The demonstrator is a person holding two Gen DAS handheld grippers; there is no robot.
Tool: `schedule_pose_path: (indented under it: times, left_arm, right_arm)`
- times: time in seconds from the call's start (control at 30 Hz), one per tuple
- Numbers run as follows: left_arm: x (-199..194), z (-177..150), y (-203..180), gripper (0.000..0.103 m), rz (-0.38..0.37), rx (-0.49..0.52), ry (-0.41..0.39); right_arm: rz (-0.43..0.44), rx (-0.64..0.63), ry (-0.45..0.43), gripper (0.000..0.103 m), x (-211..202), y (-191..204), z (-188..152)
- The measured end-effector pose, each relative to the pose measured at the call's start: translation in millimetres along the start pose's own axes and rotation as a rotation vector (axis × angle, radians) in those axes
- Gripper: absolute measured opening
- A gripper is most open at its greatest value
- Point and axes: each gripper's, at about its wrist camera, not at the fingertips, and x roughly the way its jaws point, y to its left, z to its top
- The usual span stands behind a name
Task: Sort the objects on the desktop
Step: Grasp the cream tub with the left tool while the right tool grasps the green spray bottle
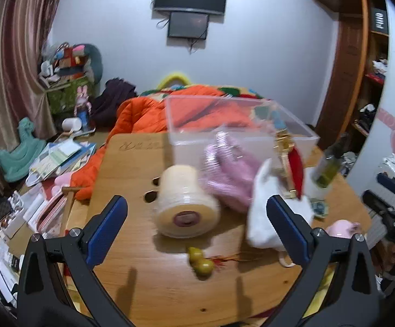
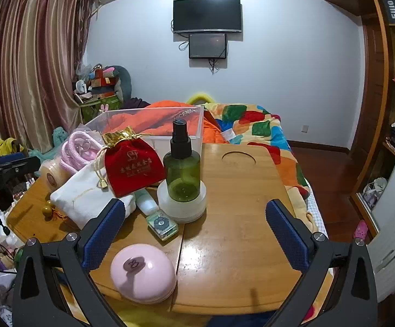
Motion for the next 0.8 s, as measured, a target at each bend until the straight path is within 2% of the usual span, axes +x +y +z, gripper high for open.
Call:
schedule_pose_path:
  times: [0.17, 0.37, 0.53, 0.7, 0.77, 0.8]
  left_arm:
    - [22.9, -6.5, 13.6, 0.103, 0.001, -0.026, 0.074]
    - [44.0, -13.4, 8.8, 0.103, 0.041, -0.006, 0.111]
    - [59.0, -13.1, 13.0, 0.103, 0.060, -0.034, 0.144]
    - [65.5, -10.8, 13.1, 0.103, 0.088, -0.034, 0.145]
    - [67.4, -8.8, 11.5, 0.096, 0.090, -0.027, 0.150]
    - [69.3, -6.7, 9.7, 0.089, 0.081, -0.023, 0.156]
  right_arm:
    - [0.005, -0.014, 0.024, 0.103, 16.3, -2.5, 4.4]
    - [0.031, -0.013, 0.058, 0.102, 39.5, -6.5, 10.2]
    - [0.050, -0.044, 0.074, 0.091, 56.4, -3.5, 15.1]
    - [0.069, -0.054, 0.099, 0.071, 72.5, 1.2, 18.3]
    - [0.074, -0.056, 0.106, 0.064, 76.5, 2.5, 18.4]
    - [0.076, -0.059, 0.111, 0.060, 77.9, 3.3, 18.5]
